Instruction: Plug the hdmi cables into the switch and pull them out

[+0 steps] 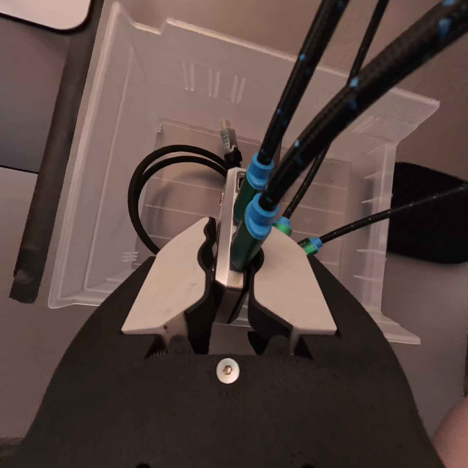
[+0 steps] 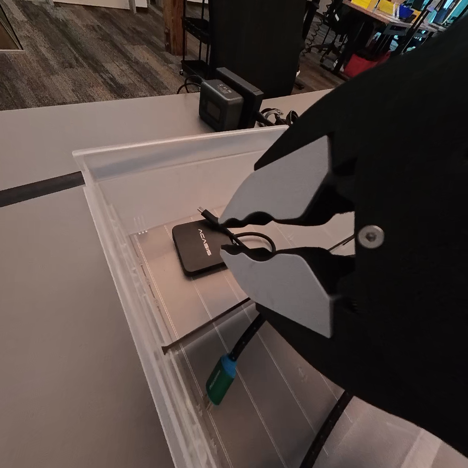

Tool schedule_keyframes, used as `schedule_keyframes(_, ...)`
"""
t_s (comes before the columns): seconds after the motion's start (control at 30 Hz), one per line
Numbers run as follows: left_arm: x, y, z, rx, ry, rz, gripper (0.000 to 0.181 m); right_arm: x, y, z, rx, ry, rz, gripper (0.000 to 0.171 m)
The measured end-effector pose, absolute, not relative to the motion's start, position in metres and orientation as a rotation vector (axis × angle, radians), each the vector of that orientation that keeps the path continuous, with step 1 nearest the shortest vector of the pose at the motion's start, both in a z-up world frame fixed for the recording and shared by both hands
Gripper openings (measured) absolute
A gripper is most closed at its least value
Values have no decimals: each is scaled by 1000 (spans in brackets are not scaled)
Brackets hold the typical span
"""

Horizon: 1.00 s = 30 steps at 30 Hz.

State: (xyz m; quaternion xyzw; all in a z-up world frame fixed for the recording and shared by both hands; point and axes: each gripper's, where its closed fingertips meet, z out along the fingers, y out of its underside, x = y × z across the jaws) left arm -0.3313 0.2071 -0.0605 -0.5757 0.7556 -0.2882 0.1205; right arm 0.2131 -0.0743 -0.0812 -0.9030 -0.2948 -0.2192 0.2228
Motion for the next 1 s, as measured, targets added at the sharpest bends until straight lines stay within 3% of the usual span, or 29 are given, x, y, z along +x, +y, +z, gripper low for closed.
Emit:
schedule_keyframes(0.2, -322, 202, -32, -1722, 2154, -794, 26, 214, -72, -74, -2458, -794, -617, 14)
schedule_keyframes(0.73, -246, 107, 94, -1445, 2259, 3, 26, 171, -65, 12, -2039, -759, -521, 15)
schedule_keyframes(1.0, -220, 80, 126, -1497, 2272, 11, 26, 166, -75, 28, -1937, -744, -458, 15)
